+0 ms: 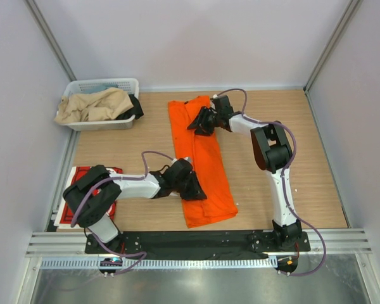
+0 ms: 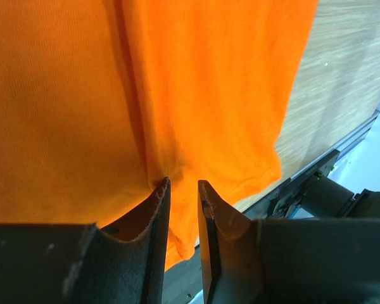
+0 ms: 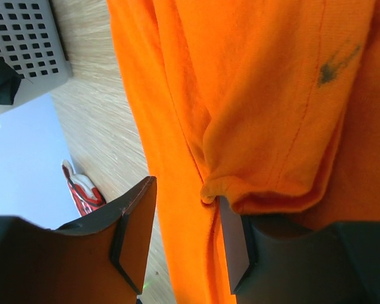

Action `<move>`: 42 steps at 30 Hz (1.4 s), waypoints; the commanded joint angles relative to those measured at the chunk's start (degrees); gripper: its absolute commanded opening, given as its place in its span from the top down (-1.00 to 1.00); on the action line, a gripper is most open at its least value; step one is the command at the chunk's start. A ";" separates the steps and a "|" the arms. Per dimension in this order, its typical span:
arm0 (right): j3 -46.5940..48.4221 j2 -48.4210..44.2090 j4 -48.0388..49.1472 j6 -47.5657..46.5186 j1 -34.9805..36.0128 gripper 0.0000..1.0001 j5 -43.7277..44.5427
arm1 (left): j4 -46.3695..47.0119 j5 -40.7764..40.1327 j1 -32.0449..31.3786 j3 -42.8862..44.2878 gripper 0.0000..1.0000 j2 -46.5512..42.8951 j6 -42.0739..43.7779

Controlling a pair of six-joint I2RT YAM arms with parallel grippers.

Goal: Fold and stack the t-shirts
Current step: Fold the tshirt

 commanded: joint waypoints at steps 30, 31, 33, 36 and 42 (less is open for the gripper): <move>-7.83 -3.39 13.26 14.82 -1.06 0.25 -1.90 | 1.22 1.59 -0.37 -0.70 0.51 -1.12 0.53; -7.65 -3.74 11.60 13.59 -0.97 0.18 -1.73 | 1.13 1.68 -0.37 -0.70 0.51 -1.21 0.53; -7.30 -4.96 8.18 9.82 -1.15 0.10 -1.12 | 1.05 1.59 -0.37 -0.78 0.51 -1.64 0.53; -5.81 -5.67 3.61 6.04 -1.41 0.03 -1.11 | 0.78 1.94 -0.29 -0.96 0.51 -2.43 0.62; -1.24 -8.65 -12.97 -6.35 -1.50 -0.16 -1.21 | -0.96 3.96 1.82 -0.79 0.32 -9.61 1.93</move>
